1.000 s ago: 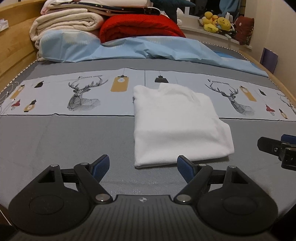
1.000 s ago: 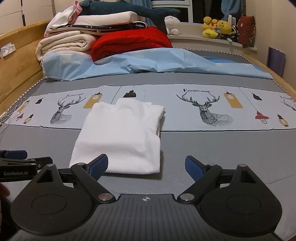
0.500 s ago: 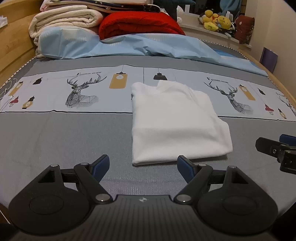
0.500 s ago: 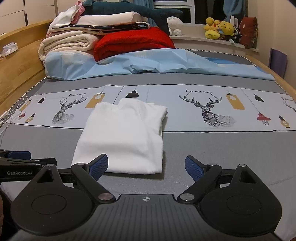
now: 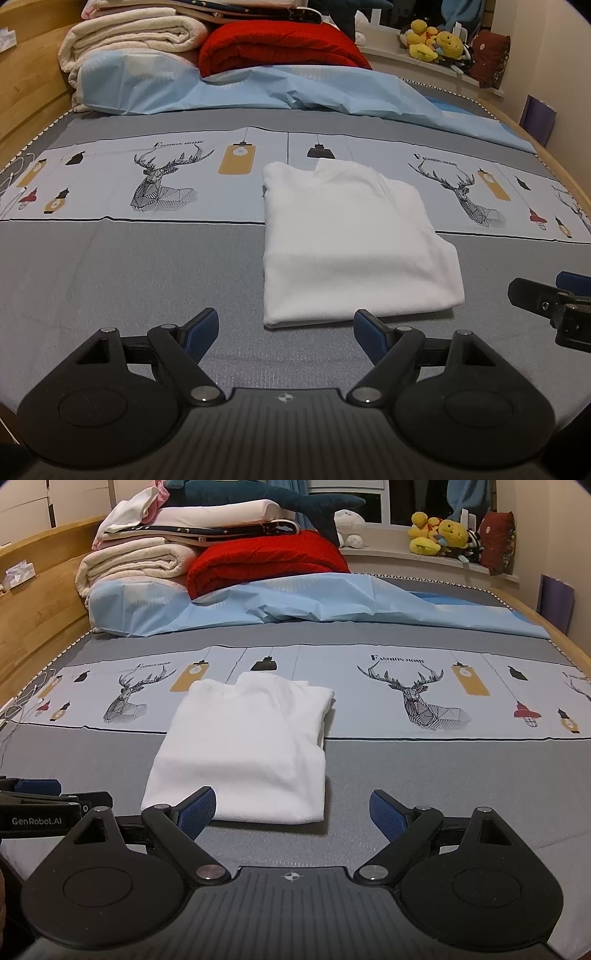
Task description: Fold small clothes
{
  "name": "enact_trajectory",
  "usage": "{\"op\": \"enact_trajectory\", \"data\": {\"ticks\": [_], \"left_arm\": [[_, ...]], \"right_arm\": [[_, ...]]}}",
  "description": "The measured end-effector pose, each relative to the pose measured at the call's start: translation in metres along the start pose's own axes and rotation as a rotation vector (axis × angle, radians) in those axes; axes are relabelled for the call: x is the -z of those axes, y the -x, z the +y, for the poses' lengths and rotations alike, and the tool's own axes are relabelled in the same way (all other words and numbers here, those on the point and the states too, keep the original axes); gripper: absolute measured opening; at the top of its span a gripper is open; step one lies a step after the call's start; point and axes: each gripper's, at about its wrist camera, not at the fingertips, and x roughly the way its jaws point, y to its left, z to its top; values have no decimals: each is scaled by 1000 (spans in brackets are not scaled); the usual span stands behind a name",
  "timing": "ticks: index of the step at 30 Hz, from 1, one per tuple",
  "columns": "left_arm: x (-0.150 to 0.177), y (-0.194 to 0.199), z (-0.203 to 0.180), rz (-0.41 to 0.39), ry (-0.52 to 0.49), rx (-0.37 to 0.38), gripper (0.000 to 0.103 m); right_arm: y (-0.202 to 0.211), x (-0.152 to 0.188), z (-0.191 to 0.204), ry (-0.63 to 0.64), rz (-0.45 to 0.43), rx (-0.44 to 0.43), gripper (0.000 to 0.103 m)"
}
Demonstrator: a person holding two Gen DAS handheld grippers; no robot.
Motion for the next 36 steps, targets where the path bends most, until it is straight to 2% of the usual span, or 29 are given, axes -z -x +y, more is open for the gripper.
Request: {"op": "enact_trajectory", "data": {"ticks": [36], "left_arm": [[0,-1,3,0,-7,13,84]], "right_arm": [[-3,1,5,2,4,5,91]]}}
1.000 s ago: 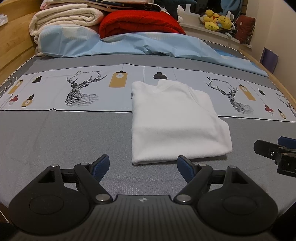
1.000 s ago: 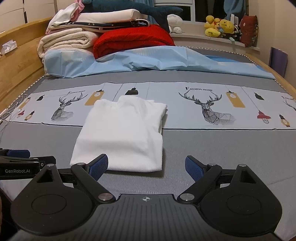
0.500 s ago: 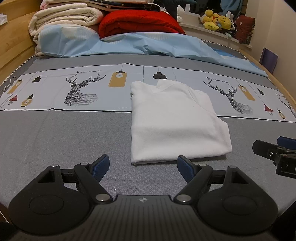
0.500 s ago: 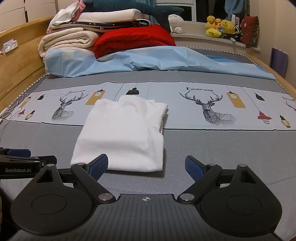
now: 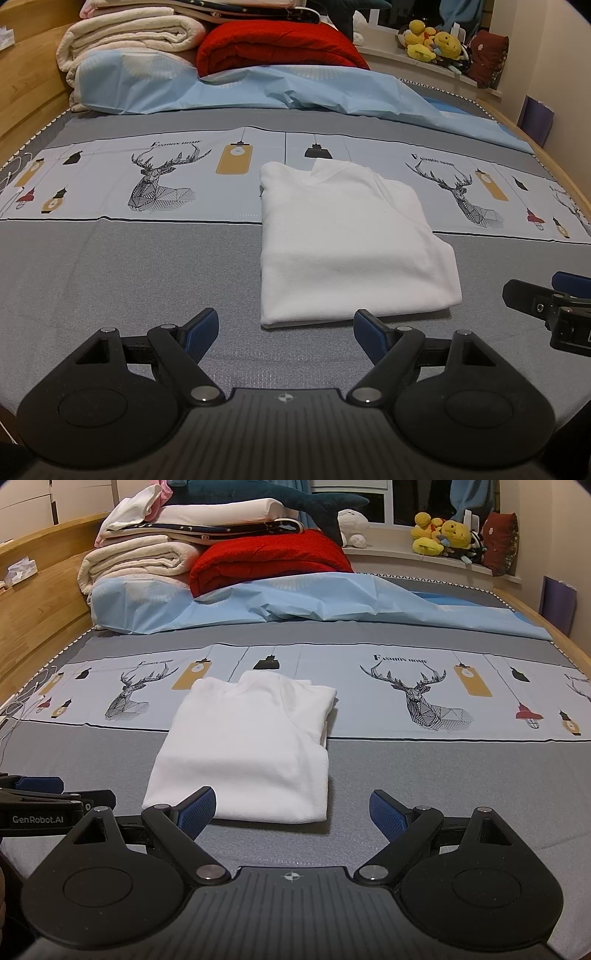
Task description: Fold small clothes
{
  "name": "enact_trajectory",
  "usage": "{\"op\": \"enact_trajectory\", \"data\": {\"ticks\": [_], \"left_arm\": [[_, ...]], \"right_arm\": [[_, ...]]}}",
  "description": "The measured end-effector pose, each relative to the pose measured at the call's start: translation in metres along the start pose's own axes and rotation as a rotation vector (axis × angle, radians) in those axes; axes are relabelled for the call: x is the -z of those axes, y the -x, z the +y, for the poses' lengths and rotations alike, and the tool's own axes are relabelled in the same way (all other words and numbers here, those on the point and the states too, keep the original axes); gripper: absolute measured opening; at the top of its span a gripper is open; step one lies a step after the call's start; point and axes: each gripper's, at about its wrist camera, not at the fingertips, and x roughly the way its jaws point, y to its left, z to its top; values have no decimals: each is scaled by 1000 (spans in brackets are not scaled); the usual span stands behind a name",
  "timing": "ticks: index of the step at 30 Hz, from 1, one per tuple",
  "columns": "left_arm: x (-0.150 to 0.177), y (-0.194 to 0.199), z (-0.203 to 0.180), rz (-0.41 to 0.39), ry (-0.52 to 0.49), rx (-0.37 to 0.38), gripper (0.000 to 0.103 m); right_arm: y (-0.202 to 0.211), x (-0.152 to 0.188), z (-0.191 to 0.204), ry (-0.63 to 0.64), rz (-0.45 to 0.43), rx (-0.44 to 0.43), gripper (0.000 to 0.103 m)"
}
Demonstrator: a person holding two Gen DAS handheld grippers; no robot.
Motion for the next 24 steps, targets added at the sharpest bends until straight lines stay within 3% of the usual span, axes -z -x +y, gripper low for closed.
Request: {"op": "enact_trajectory", "data": {"ticks": [24], "left_arm": [[-1,1,-2,-4,-5,6,84]], "right_arm": [[-1,-2,3,5,-3,-5,91]]}}
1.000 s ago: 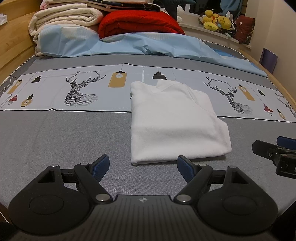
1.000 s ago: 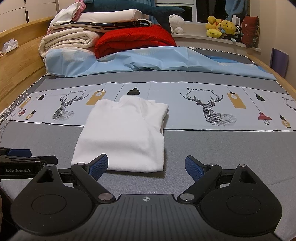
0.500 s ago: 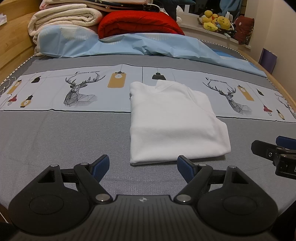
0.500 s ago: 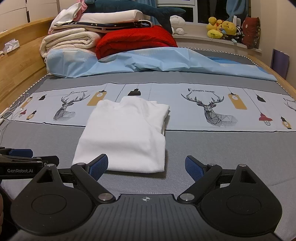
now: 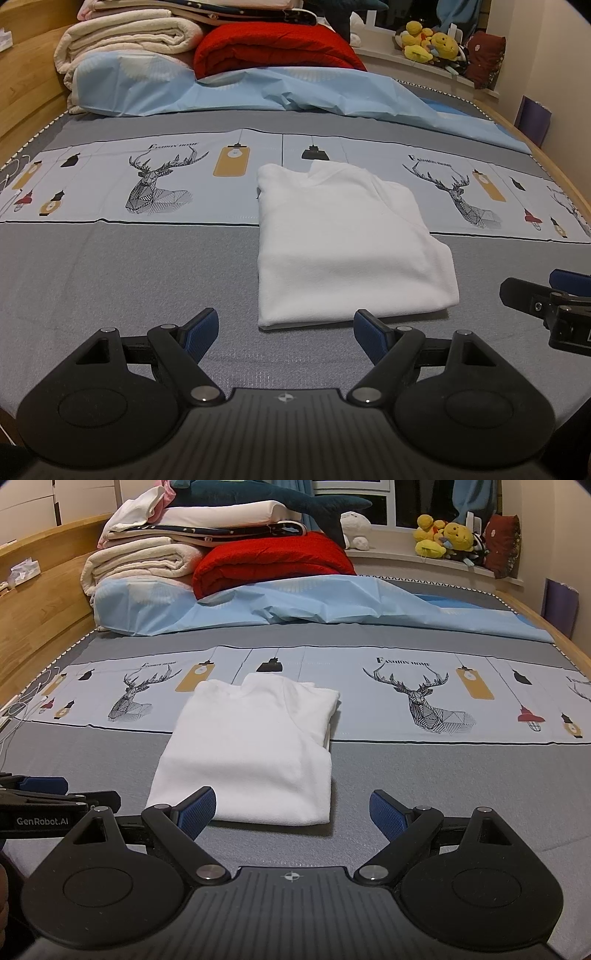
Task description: Fold small clothes
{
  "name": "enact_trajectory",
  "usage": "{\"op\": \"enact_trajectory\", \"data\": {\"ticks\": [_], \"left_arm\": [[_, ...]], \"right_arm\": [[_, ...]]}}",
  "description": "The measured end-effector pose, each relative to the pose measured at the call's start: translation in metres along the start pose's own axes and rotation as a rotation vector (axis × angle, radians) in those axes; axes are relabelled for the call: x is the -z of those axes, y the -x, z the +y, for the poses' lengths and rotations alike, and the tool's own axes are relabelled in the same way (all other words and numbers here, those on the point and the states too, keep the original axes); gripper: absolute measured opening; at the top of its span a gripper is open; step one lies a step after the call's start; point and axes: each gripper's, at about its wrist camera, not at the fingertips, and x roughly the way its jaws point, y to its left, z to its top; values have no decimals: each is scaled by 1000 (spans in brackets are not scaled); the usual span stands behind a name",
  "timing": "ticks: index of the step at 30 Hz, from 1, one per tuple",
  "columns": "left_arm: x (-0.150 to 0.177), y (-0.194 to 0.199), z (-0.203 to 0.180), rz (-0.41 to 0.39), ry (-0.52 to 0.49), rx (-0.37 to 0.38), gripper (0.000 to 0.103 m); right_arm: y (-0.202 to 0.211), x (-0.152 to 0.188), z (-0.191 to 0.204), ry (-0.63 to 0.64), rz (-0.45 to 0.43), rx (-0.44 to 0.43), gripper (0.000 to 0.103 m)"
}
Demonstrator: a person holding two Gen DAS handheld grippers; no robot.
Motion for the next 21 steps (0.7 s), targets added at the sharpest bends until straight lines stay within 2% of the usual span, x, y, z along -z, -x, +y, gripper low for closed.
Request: {"op": "enact_trajectory", "data": {"ticks": [21], "left_arm": [[0,0,0,-9,-4,1,84]], "right_arm": [[0,0,0,-1,-1,0,91]]}}
